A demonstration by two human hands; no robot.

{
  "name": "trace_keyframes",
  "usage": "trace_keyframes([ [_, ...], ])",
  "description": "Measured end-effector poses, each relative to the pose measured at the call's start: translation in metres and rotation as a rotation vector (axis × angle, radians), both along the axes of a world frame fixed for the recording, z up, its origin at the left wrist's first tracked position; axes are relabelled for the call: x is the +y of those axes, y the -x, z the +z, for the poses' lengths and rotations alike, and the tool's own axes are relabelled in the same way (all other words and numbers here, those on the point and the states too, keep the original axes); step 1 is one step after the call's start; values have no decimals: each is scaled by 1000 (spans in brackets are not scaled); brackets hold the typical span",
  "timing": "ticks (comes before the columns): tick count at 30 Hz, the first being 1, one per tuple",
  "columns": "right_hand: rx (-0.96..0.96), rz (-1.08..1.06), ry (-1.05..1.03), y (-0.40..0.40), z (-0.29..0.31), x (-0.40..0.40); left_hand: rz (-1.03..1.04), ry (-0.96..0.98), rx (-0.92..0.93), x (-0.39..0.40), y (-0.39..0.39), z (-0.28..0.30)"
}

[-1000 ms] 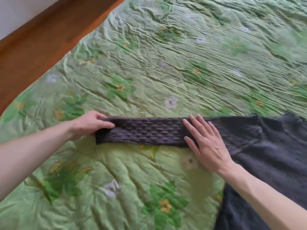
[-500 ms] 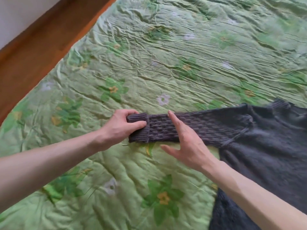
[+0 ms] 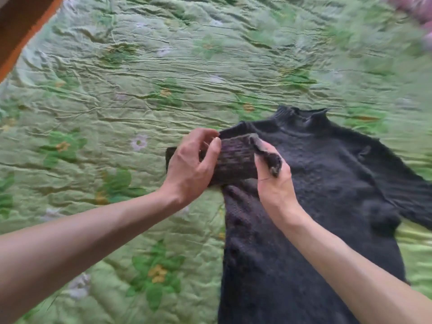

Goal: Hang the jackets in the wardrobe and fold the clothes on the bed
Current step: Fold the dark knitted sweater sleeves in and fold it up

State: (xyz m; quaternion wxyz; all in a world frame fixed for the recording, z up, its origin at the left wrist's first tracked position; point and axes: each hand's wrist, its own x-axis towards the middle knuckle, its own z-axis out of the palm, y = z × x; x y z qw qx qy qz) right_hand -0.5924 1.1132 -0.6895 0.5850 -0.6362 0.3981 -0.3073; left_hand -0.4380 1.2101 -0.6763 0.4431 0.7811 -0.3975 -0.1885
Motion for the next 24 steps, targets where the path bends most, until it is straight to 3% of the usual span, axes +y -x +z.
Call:
trace_keyframes([
  [5,-37,-399,-230,78,-2,-86,-250,-257,-306,-34,14,-52],
  [9,14,-651,-248,137,-12,-144,-201,-453,-409,-55,41,-69],
  [12,116,-706,-226,174,-32,-172,-202,-508,-458,-66,64,-77],
  [16,562,-545,22,213,-61,-193,-193,-592,-541,-79,78,-90],
  [20,810,-440,322,229,-68,-196,-165,-593,-617,-81,78,-95],
  [24,922,69,818,238,-73,-194,-251,-606,-696,-92,78,-101],
])
